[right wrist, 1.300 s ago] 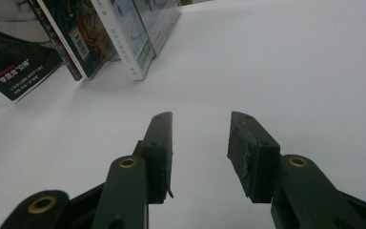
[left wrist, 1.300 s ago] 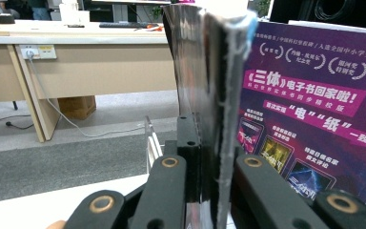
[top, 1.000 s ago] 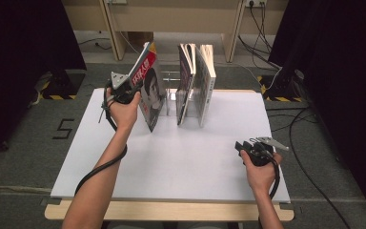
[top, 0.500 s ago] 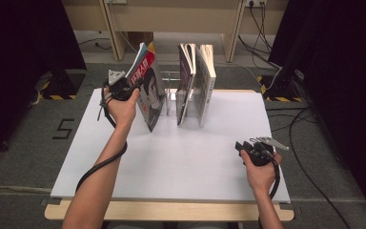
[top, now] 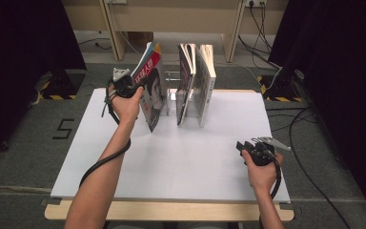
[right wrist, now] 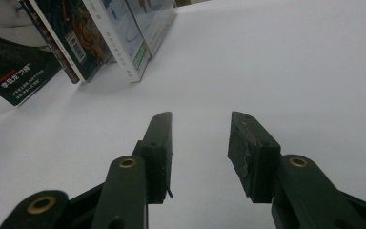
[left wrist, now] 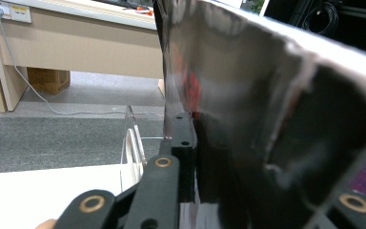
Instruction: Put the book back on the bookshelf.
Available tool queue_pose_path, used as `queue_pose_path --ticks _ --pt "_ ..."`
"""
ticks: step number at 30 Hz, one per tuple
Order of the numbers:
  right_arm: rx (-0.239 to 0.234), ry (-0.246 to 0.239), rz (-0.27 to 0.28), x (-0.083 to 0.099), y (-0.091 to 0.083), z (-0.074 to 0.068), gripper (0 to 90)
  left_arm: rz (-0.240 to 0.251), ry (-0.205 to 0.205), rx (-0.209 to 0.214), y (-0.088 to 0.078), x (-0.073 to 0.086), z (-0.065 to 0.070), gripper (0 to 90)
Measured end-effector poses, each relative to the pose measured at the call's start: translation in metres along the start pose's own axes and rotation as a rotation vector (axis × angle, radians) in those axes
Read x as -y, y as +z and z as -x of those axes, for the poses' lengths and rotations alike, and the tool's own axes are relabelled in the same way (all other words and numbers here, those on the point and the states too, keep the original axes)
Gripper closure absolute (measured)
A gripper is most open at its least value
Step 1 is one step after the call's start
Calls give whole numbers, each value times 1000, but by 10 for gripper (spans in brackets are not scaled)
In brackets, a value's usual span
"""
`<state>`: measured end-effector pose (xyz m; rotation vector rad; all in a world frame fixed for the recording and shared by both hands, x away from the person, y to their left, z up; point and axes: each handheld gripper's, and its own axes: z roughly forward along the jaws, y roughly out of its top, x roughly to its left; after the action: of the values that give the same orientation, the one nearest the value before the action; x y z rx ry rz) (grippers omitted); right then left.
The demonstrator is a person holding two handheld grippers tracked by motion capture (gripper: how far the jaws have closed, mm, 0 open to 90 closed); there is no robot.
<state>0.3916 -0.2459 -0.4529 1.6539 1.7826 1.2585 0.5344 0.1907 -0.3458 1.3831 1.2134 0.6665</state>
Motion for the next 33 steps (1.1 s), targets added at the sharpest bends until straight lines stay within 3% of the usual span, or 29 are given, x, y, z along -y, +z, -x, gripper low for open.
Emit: queue_pose_path --ticks 10,17,33 --pt "3 -3 -7 0 1 1 608 -23 9 -5 0 0 1 860" --pt "3 -2 -5 1 1 1 608 -12 34 -12 2 -3 4 862" --pt "3 13 -6 1 0 4 608 29 42 -6 13 -13 14 864"
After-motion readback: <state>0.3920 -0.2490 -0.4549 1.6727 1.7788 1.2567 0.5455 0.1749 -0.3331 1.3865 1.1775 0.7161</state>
